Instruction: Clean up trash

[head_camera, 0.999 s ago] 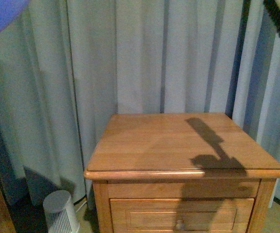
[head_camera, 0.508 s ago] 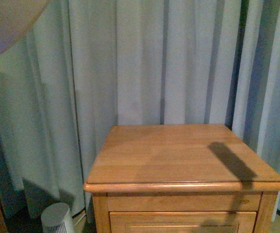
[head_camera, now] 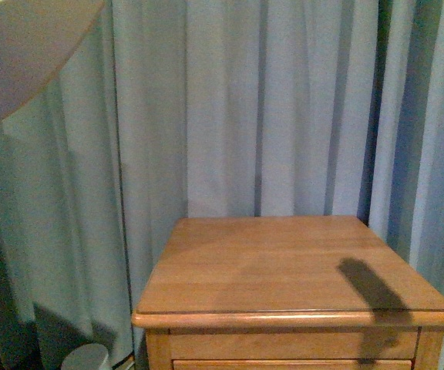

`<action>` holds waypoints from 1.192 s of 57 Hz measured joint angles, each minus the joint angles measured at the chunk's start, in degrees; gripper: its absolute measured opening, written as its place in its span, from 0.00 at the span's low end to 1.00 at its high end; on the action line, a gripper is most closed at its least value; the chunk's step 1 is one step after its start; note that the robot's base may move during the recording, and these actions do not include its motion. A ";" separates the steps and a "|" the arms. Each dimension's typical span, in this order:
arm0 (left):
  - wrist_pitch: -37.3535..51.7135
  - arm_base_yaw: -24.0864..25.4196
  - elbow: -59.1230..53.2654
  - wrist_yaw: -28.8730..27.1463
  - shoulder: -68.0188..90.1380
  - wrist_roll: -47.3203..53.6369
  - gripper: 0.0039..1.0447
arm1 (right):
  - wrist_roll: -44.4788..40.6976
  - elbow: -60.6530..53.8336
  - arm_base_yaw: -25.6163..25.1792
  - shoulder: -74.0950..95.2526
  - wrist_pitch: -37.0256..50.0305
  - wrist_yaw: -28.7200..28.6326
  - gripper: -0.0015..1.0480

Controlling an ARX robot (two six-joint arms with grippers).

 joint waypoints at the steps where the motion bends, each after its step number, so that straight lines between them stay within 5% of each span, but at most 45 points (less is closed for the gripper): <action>1: 0.00 0.00 0.00 0.00 0.00 0.00 0.27 | 0.04 -0.07 -0.02 0.00 0.00 0.00 0.19; 68: -0.07 -0.26 -0.44 -0.07 -0.17 -0.37 0.27 | 1.05 -1.95 -1.64 -0.04 0.44 0.63 0.19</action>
